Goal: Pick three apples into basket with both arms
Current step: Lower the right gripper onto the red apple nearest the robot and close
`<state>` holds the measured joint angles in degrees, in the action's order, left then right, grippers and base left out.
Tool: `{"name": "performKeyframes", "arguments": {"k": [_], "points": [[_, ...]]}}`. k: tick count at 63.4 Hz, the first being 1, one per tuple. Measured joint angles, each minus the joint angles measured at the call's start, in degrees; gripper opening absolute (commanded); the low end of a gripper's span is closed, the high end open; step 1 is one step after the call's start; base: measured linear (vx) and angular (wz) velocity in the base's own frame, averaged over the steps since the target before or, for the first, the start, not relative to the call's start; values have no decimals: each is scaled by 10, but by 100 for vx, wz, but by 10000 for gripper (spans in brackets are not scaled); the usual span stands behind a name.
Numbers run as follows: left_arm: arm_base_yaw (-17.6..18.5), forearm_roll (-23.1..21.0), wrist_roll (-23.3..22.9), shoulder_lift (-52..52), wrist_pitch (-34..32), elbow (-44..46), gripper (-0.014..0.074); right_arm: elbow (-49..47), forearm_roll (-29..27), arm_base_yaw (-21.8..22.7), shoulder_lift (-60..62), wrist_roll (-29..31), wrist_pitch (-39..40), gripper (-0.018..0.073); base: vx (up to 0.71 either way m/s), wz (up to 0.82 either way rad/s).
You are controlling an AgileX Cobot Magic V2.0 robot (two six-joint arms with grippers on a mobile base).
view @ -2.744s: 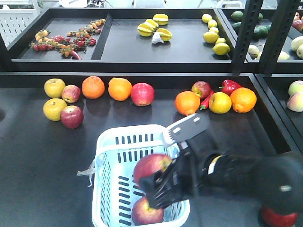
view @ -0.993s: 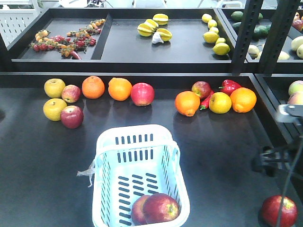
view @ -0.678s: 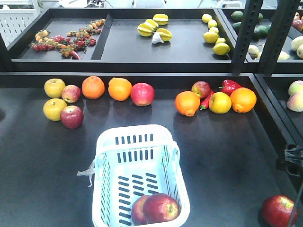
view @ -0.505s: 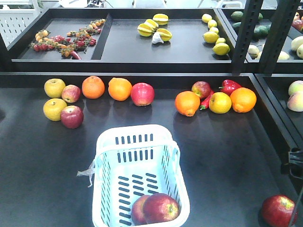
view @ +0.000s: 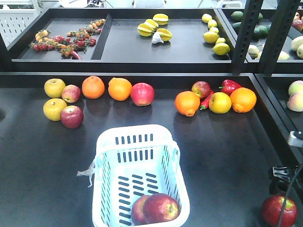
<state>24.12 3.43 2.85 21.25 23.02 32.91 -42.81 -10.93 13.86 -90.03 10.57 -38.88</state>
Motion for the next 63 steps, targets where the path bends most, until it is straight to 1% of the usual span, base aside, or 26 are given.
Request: {"name": "performKeyframes", "arguments": {"k": [31,46,63], "points": [[0,0,0,0,0,0,593,-1,0,0,-117,0,51,594,0,0],[0,0,0,0,0,0,593,-1,0,0,-145,0,83,594,0,0],[0,0,0,0,0,0,593,-8,-2,0,-171,0,88,594,0,0]]}}
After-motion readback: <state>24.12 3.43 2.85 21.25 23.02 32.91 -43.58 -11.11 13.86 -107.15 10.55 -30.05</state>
